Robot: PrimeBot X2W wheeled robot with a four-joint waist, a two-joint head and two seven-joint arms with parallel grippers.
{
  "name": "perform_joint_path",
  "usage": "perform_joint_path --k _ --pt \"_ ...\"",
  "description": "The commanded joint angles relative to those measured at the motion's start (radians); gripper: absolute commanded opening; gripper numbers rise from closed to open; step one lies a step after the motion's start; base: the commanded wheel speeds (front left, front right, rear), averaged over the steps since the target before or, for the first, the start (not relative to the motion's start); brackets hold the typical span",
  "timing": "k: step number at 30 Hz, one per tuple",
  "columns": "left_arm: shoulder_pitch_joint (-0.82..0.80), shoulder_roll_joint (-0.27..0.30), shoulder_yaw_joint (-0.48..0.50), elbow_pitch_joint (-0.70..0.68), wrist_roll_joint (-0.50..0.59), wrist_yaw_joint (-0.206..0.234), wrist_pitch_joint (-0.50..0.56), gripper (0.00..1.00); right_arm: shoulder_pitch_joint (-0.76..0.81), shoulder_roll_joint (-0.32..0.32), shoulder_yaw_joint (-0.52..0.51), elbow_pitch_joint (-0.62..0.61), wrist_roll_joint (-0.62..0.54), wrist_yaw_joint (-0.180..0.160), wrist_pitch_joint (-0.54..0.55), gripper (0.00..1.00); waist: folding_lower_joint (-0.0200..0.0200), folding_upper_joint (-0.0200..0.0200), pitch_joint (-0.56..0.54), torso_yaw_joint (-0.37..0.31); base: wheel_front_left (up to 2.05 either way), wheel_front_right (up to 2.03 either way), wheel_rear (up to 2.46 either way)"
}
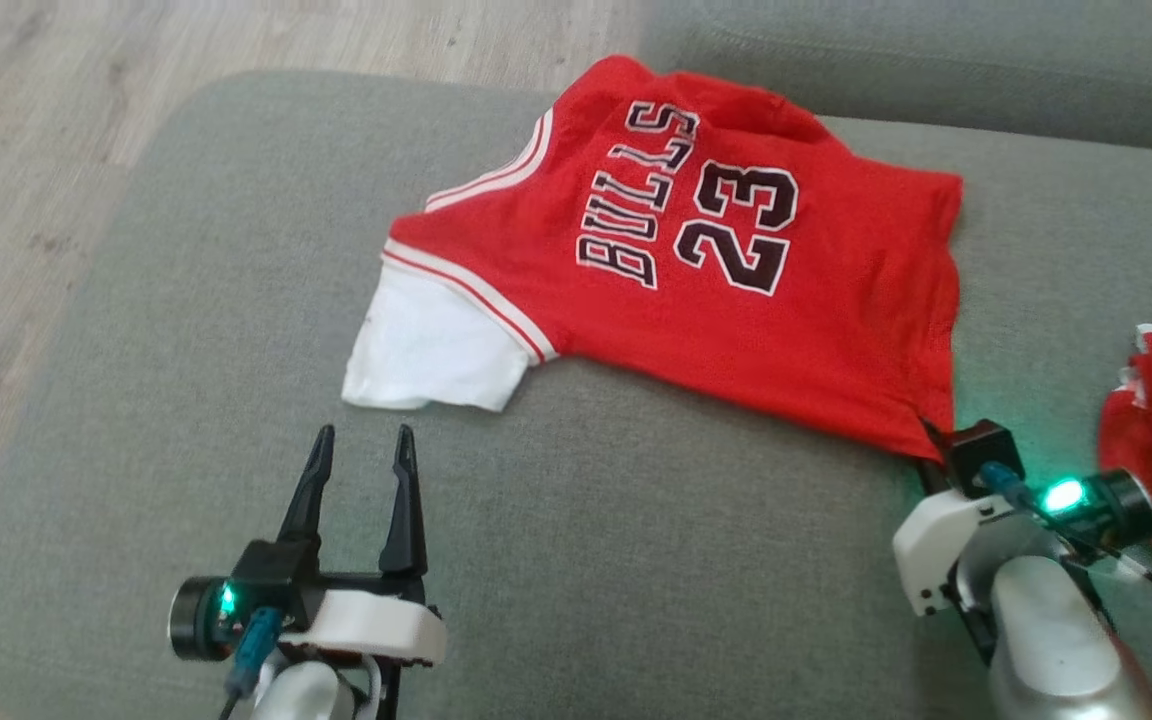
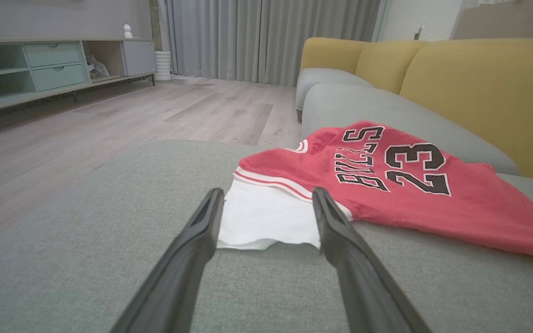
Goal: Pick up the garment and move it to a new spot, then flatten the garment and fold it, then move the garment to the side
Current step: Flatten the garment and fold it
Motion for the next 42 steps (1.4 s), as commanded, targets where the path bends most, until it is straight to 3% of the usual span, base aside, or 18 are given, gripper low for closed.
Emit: perform_joint_path --k 1,9,10,11,12,15,18,22,26,33,42 --pt "-0.018 0.004 0.037 -0.025 0.012 0.001 -0.01 1.0 -0.007 -0.003 0.009 -0.025 -0.01 -0.001 -0.013 0.0 0.0 0.0 -0.013 -0.011 0.0 0.0 0.0" --pt "0.002 0.007 0.053 -0.026 0.011 0.002 -0.01 1.0 0.016 -0.003 -0.078 -0.061 -0.05 -0.001 -0.023 0.0 0.0 0.0 -0.047 -0.052 0.0 0.0 0.0" --pt "0.004 0.008 0.054 -0.027 0.01 0.001 -0.01 1.0 0.016 -0.003 -0.084 -0.072 -0.056 -0.001 -0.026 0.33 0.0 0.0 -0.047 -0.057 0.0 0.0 0.0" --pt "0.006 0.008 0.055 -0.028 0.011 0.001 -0.01 1.0 0.016 -0.003 -0.094 -0.09 -0.07 -0.001 -0.029 0.83 0.0 0.0 -0.047 -0.063 0.0 0.0 0.0" --pt "0.007 0.009 0.055 -0.029 0.011 0.0 -0.01 1.0 0.017 -0.003 -0.106 -0.104 -0.072 -0.001 -0.032 1.0 0.0 0.0 -0.047 -0.069 0.0 0.0 0.0" --pt "0.007 0.014 0.061 -0.028 0.012 0.0 -0.01 1.0 0.021 -0.003 -0.129 -0.145 -0.041 -0.001 -0.051 1.0 0.0 0.0 -0.049 -0.088 0.0 0.0 0.0" --pt "0.003 0.02 0.072 -0.03 0.01 0.004 -0.01 1.0 0.031 -0.003 -0.137 -0.205 0.062 -0.001 -0.089 1.0 0.0 0.0 -0.05 -0.106 0.0 0.0 0.0" --pt "0.004 0.028 0.087 -0.036 0.007 0.008 -0.01 1.0 0.072 -0.003 -0.091 -0.31 0.296 -0.001 -0.136 1.0 0.0 0.0 -0.055 -0.128 0.0 0.0 0.0" --pt "0.012 0.031 0.107 -0.045 0.004 0.012 -0.01 1.0 0.183 -0.003 0.021 -0.461 0.552 -0.001 -0.161 1.0 0.0 0.0 -0.056 -0.151 0.0 0.0 0.0" --pt "-0.01 0.053 0.123 -0.007 0.009 0.015 0.001 1.0 0.241 -0.003 0.092 -0.569 0.629 -0.001 -0.164 1.0 0.0 0.0 -0.033 -0.177 0.0 0.0 0.0" --pt "-0.134 0.121 0.091 0.195 0.029 -0.009 0.21 1.0 0.224 -0.003 0.116 -0.63 0.658 -0.001 -0.164 1.0 0.0 0.0 0.03 -0.221 0.0 0.0 0.0"
